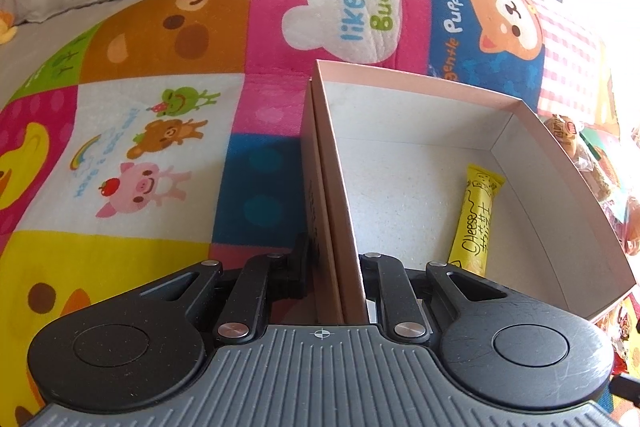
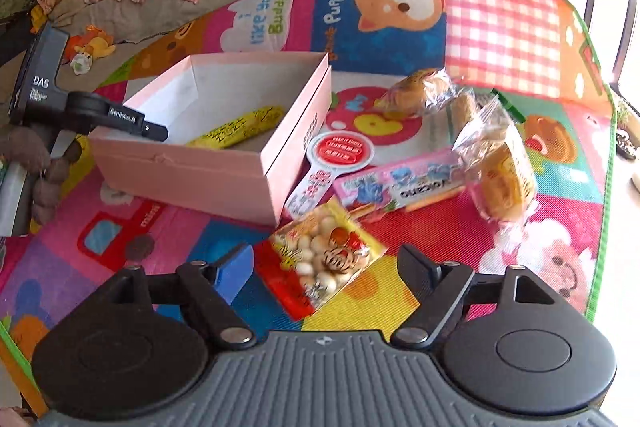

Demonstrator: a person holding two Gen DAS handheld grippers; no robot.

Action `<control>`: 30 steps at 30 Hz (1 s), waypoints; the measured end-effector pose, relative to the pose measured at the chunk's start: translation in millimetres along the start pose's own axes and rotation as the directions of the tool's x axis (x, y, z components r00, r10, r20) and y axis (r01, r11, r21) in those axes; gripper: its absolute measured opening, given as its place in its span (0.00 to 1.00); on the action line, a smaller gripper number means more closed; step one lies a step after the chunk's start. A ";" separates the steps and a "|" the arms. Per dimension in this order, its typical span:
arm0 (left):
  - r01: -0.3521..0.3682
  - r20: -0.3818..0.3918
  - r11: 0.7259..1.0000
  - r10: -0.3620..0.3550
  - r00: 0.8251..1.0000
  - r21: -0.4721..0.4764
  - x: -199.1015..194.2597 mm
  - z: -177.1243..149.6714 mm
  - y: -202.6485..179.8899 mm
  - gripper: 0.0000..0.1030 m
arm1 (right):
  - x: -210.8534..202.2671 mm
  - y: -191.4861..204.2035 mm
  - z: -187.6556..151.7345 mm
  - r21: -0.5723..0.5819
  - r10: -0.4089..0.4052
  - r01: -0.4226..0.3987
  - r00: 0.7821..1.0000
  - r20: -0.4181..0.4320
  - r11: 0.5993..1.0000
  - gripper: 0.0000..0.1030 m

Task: Organize objects
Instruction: 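Move the right tool to the red bag of round candies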

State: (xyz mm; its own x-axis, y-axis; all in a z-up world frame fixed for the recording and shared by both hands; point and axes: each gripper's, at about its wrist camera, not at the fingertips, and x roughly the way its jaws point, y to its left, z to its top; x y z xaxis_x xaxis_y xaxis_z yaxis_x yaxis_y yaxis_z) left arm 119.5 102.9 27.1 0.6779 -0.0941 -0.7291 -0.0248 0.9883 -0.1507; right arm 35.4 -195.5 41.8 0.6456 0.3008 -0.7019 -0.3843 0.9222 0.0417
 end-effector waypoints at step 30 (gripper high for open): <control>0.000 -0.010 1.000 0.000 1.000 -0.003 -0.9 -0.7 -0.1 0.16 | 33.8 -4.5 5.9 0.074 -0.088 0.087 0.996 0.002 0.993 0.68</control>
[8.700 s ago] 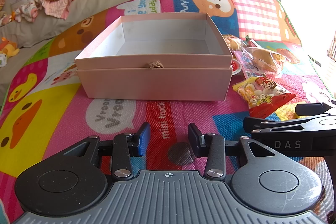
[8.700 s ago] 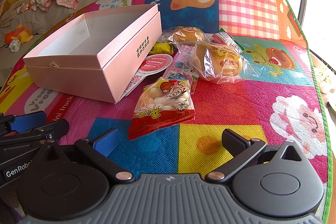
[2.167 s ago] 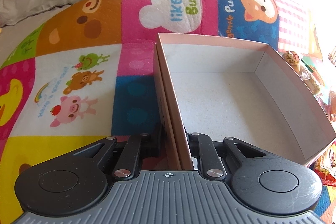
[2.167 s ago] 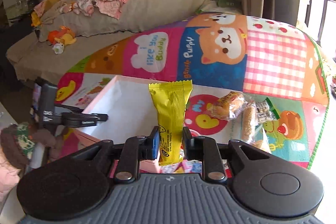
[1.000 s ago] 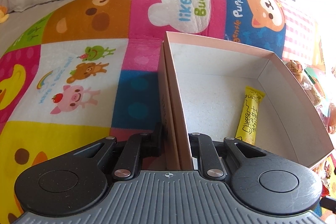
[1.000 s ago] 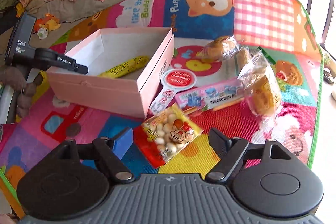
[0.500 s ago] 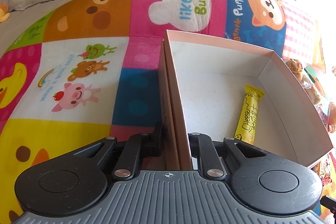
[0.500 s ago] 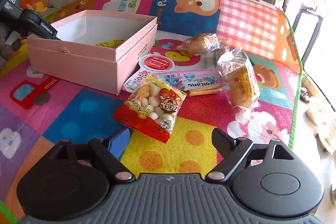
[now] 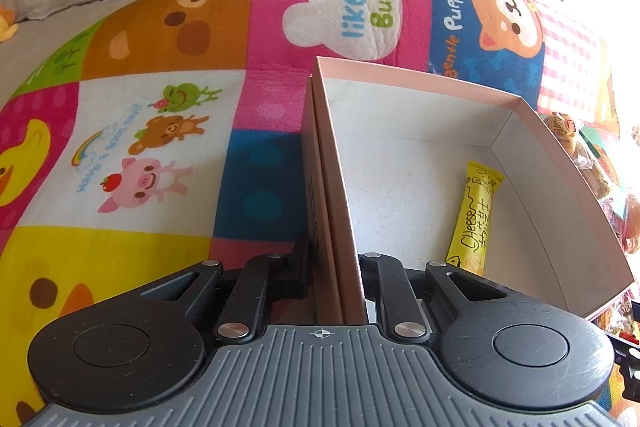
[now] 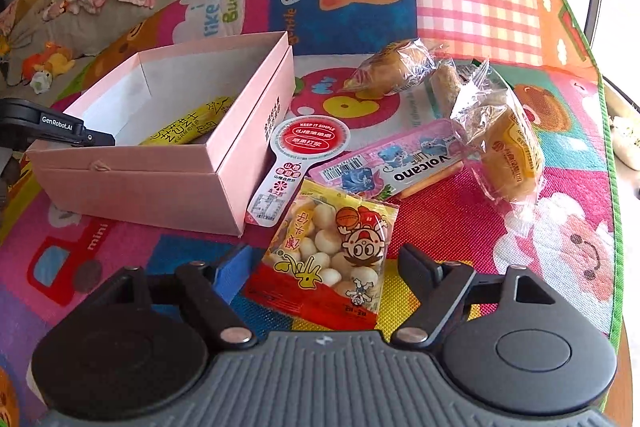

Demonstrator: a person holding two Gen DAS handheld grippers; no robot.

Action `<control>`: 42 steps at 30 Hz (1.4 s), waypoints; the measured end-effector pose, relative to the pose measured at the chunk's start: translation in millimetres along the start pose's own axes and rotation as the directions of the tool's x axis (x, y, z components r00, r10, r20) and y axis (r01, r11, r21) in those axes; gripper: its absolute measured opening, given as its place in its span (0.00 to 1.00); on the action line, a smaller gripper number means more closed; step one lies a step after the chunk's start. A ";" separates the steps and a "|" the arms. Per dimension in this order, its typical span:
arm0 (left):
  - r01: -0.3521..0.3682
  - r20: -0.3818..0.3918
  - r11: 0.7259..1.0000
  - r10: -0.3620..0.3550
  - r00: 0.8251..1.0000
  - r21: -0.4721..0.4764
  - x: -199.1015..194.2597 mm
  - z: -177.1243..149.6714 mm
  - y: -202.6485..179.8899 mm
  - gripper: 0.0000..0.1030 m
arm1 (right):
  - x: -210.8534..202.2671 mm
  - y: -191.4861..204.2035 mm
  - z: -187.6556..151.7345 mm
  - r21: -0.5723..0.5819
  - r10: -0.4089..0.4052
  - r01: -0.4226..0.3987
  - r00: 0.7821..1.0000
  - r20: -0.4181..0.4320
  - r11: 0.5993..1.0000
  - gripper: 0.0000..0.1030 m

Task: Organize objects
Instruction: 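Move the right tool to the red bag of round candies, then grasp the candy bag and drop it into the pink box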

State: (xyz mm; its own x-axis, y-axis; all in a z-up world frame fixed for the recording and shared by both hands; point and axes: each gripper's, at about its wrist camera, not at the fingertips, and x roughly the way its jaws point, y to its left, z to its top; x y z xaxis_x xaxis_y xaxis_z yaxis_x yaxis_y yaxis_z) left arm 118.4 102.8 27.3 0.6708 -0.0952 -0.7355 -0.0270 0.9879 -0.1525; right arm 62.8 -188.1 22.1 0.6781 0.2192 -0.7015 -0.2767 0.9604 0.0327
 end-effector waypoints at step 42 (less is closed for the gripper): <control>0.021 0.006 1.000 -0.021 1.000 -0.004 -0.1 -2.0 4.4 0.17 | -62.1 46.6 121.9 -0.188 0.122 -0.102 0.988 0.096 0.977 0.80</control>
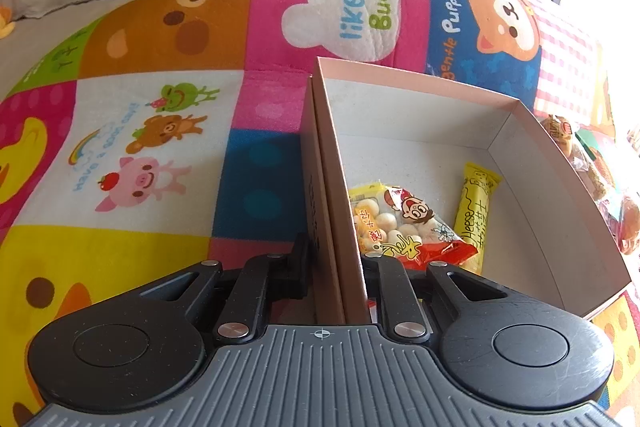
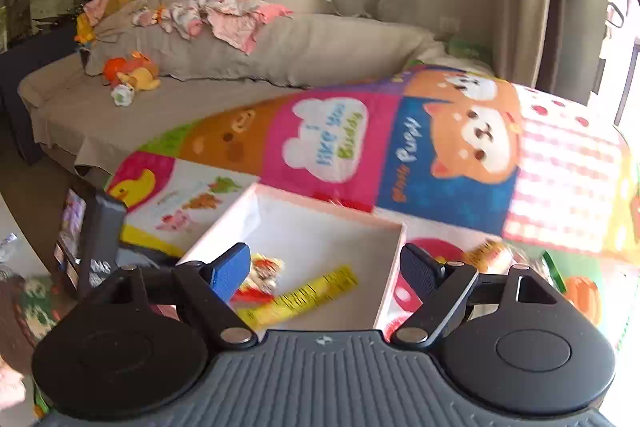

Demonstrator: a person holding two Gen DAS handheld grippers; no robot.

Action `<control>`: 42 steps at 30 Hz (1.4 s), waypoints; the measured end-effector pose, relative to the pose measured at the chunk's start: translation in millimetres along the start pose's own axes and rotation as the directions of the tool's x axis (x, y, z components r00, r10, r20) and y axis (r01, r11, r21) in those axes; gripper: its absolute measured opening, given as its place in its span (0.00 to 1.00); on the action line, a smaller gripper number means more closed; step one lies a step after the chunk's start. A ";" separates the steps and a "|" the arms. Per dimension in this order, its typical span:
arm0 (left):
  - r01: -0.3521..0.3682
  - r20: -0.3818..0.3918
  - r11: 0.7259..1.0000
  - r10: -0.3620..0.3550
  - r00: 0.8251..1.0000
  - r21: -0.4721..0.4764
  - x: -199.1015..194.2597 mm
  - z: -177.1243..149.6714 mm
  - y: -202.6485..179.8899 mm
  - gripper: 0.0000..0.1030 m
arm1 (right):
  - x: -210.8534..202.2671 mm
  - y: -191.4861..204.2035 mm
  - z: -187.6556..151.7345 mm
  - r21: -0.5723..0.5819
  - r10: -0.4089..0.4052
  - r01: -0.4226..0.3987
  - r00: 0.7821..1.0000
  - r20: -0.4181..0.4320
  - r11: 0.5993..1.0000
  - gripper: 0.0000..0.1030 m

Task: Organize objects
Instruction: 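Grasp the candy bag and drop it into the pink box, then move the right tool back to the red round card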

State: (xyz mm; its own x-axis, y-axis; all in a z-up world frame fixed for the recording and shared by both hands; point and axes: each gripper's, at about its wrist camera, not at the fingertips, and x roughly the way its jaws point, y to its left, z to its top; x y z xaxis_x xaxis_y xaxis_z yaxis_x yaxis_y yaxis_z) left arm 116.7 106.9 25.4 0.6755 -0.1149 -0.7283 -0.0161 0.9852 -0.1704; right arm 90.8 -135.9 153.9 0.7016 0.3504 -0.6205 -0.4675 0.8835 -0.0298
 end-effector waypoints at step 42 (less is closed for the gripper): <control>-0.007 -0.019 1.000 0.007 1.000 -0.005 1.6 2.9 -0.7 0.17 | 142.7 -84.6 -50.1 0.182 0.018 0.023 0.974 -0.225 0.983 0.27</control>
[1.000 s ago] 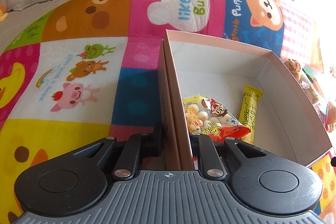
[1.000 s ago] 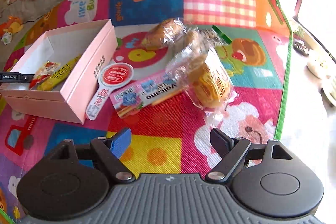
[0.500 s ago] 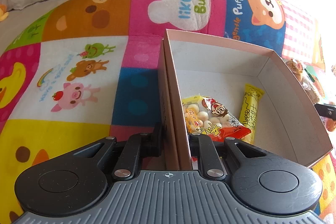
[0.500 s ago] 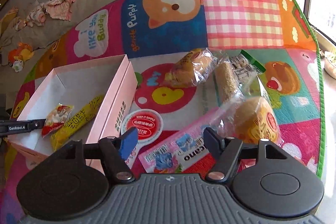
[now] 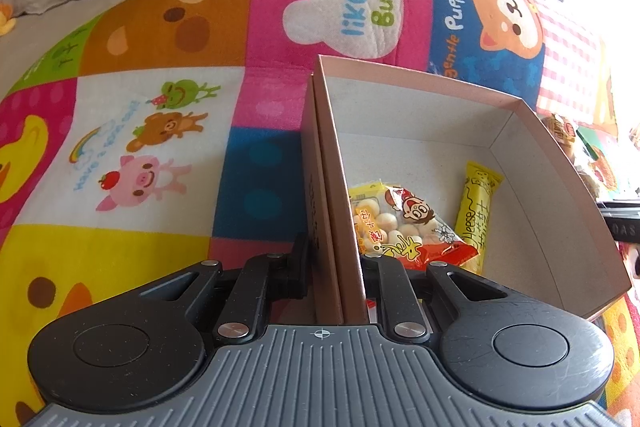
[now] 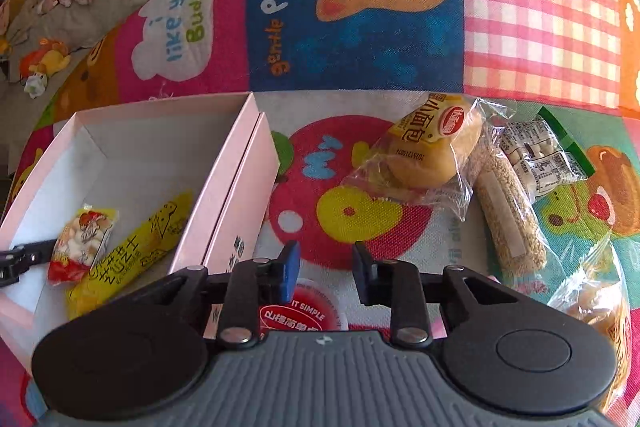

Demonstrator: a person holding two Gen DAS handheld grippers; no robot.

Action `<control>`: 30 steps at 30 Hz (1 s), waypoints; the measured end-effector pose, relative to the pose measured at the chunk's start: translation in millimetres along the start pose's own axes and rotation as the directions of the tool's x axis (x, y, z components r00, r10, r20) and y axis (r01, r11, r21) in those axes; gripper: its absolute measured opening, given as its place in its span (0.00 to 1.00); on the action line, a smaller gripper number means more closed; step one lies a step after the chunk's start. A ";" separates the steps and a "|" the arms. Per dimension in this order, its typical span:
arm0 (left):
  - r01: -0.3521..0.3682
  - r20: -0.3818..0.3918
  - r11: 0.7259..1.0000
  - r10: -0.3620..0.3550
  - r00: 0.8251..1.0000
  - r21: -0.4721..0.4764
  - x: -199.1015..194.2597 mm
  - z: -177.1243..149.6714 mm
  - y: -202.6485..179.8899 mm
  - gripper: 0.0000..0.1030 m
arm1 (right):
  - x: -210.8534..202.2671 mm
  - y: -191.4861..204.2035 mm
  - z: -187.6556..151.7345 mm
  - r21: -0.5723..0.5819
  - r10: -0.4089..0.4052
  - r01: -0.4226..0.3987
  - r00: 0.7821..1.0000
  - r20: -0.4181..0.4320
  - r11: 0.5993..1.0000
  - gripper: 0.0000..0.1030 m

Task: Organize objects
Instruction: 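Move the right tool back to the red round card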

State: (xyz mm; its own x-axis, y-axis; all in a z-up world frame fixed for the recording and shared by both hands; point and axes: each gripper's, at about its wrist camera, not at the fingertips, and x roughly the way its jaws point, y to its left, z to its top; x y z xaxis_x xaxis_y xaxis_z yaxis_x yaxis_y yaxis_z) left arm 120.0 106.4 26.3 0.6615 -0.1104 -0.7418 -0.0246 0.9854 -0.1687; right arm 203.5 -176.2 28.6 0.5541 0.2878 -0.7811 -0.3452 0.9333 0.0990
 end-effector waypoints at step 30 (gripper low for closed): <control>-0.004 0.015 1.000 0.004 1.000 -0.002 -0.2 -2.8 -2.0 0.17 | -95.5 30.9 -129.1 -0.185 0.061 -0.053 0.997 0.037 0.981 0.76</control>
State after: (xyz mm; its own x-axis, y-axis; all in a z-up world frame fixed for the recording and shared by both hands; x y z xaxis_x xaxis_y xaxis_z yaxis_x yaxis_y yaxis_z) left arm 117.7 104.1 25.0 0.6723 -0.1043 -0.7329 -0.0289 0.9856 -0.1667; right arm 42.1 -202.6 26.7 0.5594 0.3519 -0.7505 -0.5083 0.8608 0.0248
